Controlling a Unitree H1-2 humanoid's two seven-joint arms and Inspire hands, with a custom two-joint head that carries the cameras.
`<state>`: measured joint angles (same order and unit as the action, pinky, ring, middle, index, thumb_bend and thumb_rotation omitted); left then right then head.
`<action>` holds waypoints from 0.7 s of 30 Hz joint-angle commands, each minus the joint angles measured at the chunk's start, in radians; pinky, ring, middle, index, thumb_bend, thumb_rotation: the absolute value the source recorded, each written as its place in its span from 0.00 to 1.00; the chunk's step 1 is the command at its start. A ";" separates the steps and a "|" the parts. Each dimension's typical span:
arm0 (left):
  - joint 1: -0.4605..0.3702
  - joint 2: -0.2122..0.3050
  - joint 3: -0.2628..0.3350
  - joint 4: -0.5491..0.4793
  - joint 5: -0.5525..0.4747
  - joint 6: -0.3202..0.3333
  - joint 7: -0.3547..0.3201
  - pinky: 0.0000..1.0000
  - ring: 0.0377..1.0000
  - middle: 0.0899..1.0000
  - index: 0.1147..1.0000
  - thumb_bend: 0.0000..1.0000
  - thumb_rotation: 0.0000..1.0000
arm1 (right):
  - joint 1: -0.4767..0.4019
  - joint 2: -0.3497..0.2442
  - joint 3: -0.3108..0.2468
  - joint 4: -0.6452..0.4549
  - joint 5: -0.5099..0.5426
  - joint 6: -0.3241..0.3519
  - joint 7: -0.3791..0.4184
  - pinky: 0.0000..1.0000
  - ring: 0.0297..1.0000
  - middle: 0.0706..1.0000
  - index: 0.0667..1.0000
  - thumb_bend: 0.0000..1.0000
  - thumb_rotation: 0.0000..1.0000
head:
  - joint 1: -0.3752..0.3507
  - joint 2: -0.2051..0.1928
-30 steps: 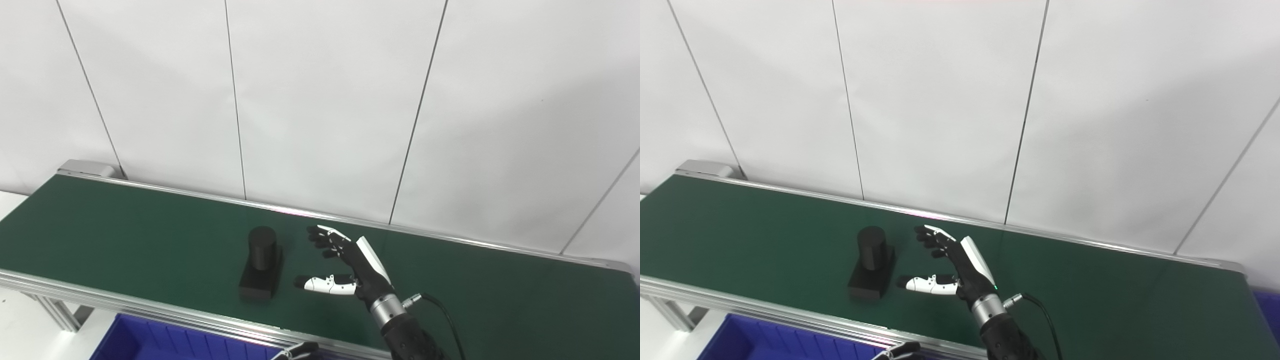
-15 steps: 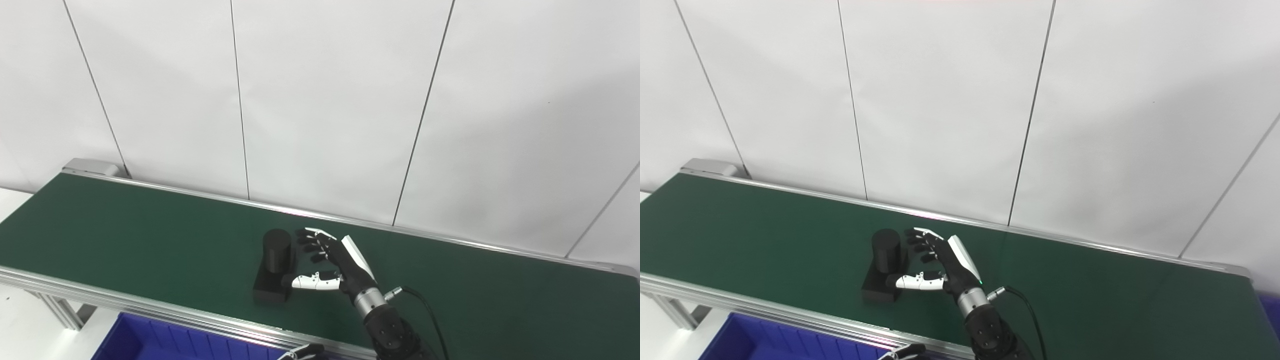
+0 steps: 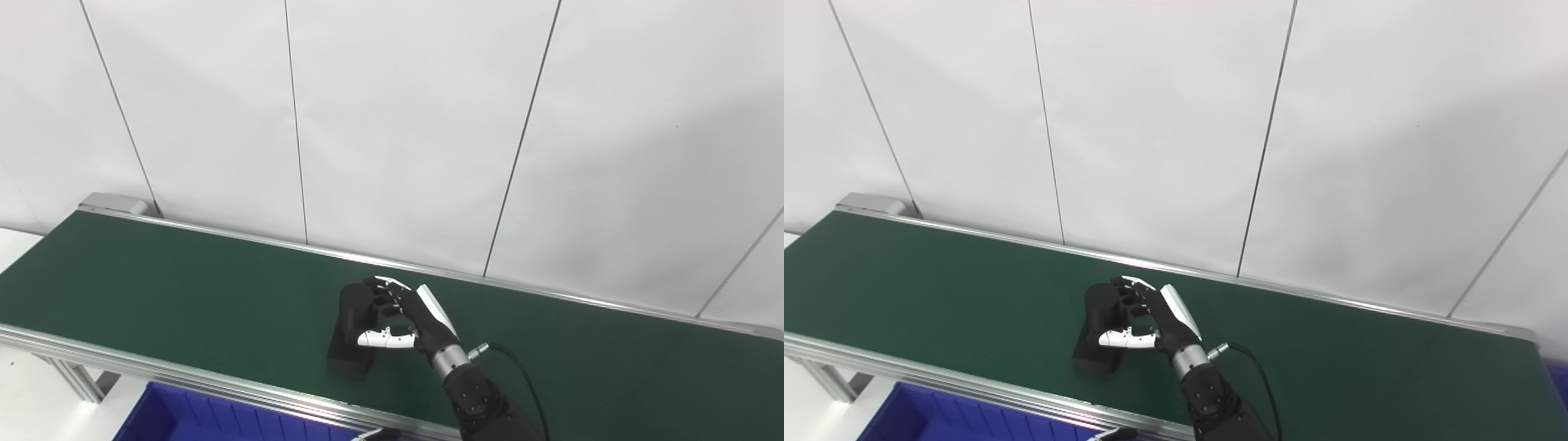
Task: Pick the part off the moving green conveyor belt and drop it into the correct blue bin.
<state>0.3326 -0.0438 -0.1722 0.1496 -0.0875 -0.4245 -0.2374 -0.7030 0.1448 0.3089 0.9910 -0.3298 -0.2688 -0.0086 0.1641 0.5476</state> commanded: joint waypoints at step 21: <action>0.021 -0.005 -0.016 -0.059 0.000 -0.045 0.000 0.62 0.69 0.72 0.76 0.83 0.43 | -0.064 0.053 -0.041 0.068 -0.012 -0.186 -0.266 0.38 0.44 0.48 0.46 0.50 0.00 | -0.017 0.015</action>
<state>0.3506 -0.0432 -0.1846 0.1189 -0.0901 -0.4247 -0.2374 -0.7146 0.1807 0.2714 1.0817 -0.3414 -0.3925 -0.2471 0.1488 0.5599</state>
